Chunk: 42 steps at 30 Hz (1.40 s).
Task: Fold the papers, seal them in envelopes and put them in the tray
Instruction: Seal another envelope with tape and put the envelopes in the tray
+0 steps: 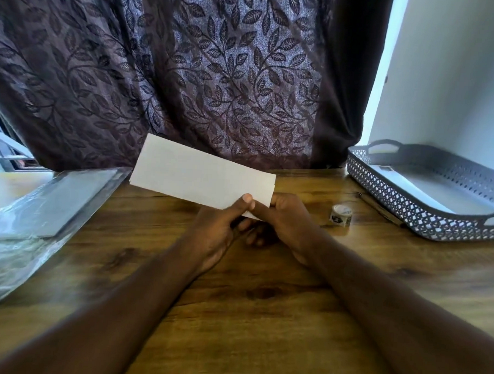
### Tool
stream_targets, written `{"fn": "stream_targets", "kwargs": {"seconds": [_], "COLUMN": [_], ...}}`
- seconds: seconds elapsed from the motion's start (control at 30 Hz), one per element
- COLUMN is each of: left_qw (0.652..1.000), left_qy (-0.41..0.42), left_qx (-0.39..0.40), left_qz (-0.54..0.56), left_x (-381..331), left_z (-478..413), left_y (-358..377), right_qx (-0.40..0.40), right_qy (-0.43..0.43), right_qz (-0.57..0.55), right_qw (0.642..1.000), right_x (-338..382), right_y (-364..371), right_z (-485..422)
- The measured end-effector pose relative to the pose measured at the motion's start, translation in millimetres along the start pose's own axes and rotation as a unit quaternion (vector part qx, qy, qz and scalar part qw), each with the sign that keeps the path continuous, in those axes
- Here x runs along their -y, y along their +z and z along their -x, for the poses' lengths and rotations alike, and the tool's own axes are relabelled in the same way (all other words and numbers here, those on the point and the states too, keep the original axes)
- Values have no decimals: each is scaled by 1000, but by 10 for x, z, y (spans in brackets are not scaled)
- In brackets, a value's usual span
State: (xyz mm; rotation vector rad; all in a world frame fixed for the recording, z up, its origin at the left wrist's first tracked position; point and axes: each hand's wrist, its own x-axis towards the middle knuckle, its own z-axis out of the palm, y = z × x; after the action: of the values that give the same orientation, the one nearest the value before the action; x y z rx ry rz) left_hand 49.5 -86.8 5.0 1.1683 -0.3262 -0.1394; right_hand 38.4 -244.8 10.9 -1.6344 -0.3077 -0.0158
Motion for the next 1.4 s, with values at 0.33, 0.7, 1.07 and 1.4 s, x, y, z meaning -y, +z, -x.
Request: {"fn": "stream_targets", "kwargs": {"seconds": [0.33,0.7,1.07,1.4], "left_qw": [989,982,898,694], "left_qy": [8,31,-26,-30], "left_qx": [-106,-166,-142,-171], "left_qz": [101,83,-416,-698], "left_x": [-157,-426,-455,-205], "left_z": [-139,-92,-124,-141], "left_y": [-235,-475,-722,-759], "right_qx": [-3,29,-98,-144], "right_qy": [26,54,95,127], "right_qz": [-13,6,305,574], "right_qw": [1000,998,943,796], "right_x": [6,-19,25,74], "right_y": [-156,-325,-476,-402], "right_z": [-47,-72,-63,-23]}}
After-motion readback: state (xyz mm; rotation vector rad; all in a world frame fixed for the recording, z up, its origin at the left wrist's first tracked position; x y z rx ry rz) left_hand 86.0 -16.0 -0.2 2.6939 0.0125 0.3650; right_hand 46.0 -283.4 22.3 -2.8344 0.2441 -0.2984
